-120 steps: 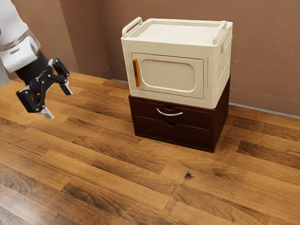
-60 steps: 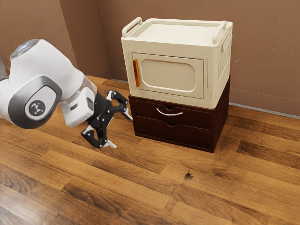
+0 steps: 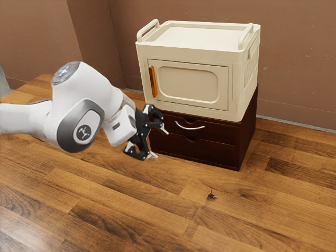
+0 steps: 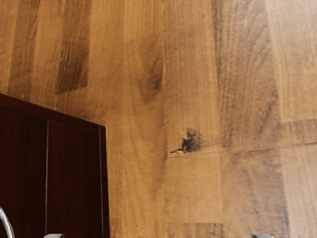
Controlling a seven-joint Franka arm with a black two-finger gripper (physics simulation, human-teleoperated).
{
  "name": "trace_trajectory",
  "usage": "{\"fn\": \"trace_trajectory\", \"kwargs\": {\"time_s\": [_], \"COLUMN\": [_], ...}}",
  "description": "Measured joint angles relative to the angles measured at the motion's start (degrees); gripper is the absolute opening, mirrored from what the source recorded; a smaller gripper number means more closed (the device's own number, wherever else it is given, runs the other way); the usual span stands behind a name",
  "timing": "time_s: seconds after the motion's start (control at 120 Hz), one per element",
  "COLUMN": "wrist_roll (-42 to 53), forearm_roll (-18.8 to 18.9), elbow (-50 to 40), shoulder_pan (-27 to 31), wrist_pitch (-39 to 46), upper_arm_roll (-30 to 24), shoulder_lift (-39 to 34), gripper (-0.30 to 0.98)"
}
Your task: Pull the drawer handle with one arm to open the drawer
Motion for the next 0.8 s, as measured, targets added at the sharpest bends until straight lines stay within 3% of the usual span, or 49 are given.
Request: {"fn": "trace_trajectory", "kwargs": {"time_s": [0.8], "wrist_roll": [0.47], "forearm_roll": [1.71], "elbow": [13.30], "shoulder_pan": [0.83], "wrist_pitch": [8.30], "upper_arm_roll": [3.08], "shoulder_lift": [19.14], "gripper": [0.36]}}
